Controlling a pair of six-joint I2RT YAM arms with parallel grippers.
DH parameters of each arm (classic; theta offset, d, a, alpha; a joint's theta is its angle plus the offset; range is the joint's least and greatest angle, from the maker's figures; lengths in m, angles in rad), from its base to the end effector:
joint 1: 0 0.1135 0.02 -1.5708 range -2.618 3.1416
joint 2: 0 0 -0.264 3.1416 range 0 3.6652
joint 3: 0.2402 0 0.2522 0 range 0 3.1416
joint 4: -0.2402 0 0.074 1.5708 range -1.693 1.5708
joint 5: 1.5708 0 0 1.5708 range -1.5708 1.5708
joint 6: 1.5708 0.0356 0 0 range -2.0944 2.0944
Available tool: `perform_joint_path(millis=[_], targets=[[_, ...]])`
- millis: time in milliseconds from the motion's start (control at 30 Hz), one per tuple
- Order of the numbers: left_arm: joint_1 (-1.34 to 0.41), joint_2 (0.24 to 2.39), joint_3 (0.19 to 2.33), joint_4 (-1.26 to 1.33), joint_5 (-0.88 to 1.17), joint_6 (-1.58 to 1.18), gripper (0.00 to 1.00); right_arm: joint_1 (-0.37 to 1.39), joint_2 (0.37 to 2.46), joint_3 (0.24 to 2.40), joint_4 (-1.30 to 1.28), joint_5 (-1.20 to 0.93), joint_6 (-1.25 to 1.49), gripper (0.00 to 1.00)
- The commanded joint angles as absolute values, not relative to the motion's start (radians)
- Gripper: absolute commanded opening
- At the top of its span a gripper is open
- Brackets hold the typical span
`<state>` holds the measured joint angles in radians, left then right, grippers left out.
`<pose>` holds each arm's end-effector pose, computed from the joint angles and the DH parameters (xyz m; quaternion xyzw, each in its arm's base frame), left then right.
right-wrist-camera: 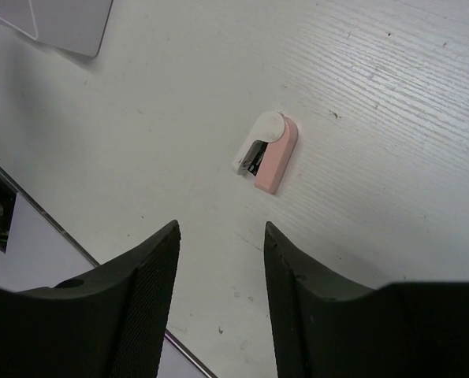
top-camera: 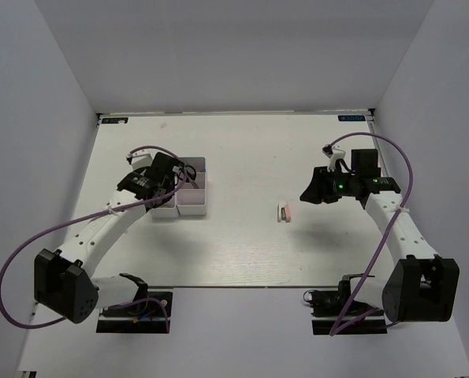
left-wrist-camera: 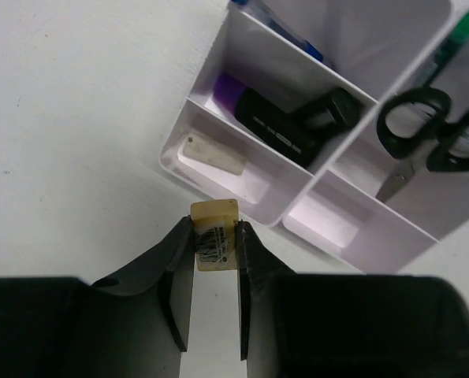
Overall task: Sort the stationery into containers
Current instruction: Place the stationery in the storage box.
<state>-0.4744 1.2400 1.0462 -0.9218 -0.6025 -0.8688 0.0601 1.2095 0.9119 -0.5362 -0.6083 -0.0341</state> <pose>0.2152 -0.0879 0.2821 -0.2479 0.8992 0.0922 0.3485 0.2462 0.0352 0.2696 -0.1497 0.8840 0.2838 0.3400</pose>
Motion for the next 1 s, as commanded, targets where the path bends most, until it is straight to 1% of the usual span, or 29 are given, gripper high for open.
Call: perform_joint_path(millis=[0,33,100,167,200,267,300,333,367,400,433,467,567,633,700,733,833,867,900,933,967], targets=[[-0.419,1.273,1.062,-0.884,-0.557,-0.838,0.09,0.063,1.216,0.905,-0.532,-0.617,-0.052,0.5],[-0.405,1.282,1.068,-0.877,-0.554,-0.841,0.1,0.063,1.219,0.907,-0.537,-0.614,-0.051,0.52],[-0.39,1.319,1.072,-0.868,-0.54,-0.845,0.12,0.061,1.221,0.905,-0.534,-0.614,-0.052,0.52],[-0.379,1.348,1.072,-0.856,-0.531,-0.85,0.16,0.06,1.223,0.907,-0.534,-0.607,-0.054,0.53],[-0.377,1.357,1.069,-0.851,-0.528,-0.854,0.16,0.061,1.224,0.905,-0.535,-0.609,-0.054,0.55],[-0.374,1.388,1.072,-0.839,-0.525,-0.853,0.2,0.06,1.23,0.907,-0.54,-0.607,-0.058,0.59],[-0.373,1.394,1.077,-0.838,-0.525,-0.859,0.2,0.06,1.233,0.91,-0.541,-0.612,-0.061,0.63],[-0.373,1.413,1.078,-0.836,-0.532,-0.861,0.22,0.06,1.236,0.911,-0.545,-0.615,-0.067,0.79],[-0.373,1.414,1.075,-0.821,-0.534,-0.862,0.23,0.058,1.238,0.913,-0.549,-0.621,-0.071,0.81],[-0.37,1.416,1.074,-0.816,-0.535,-0.859,0.24,0.06,1.238,0.913,-0.549,-0.629,-0.074,0.9],[-0.367,1.425,1.069,-0.812,-0.537,-0.861,0.26,0.06,1.236,0.913,-0.551,-0.635,-0.078,0.9],[-0.367,1.428,1.069,-0.802,-0.537,-0.861,0.32,0.06,1.238,0.913,-0.551,-0.638,-0.077,0.9],[-0.361,1.433,1.075,-0.802,-0.538,-0.859,0.4,0.06,1.241,0.914,-0.555,-0.65,-0.092,0.9],[-0.36,1.419,1.074,-0.807,-0.54,-0.856,0.5,0.063,1.243,0.914,-0.563,-0.656,-0.095,0.9],[-0.362,1.404,1.068,-0.805,-0.535,-0.848,0.56,0.058,1.249,0.923,-0.572,-0.682,-0.106,0.9],[-0.361,1.391,1.063,-0.805,-0.534,-0.845,0.57,0.057,1.255,0.925,-0.572,-0.692,-0.106,0.9],[-0.356,1.355,1.054,-0.814,-0.528,-0.847,0.57,0.058,1.295,0.942,-0.603,-0.721,-0.112,0.9],[-0.359,1.344,1.052,-0.818,-0.522,-0.848,0.54,0.058,1.308,0.945,-0.603,-0.721,-0.11,0.76],[-0.359,1.321,1.049,-0.818,-0.515,-0.847,0.42,0.06,1.319,0.943,-0.607,-0.706,-0.107,0.67],[-0.365,1.287,1.045,-0.818,-0.511,-0.839,0.31,0.067,1.33,0.946,-0.6,-0.675,-0.106,0.52],[-0.382,1.252,1.037,-0.816,-0.49,-0.812,0.19,0.069,1.333,0.943,-0.598,-0.645,-0.104,0.34]])
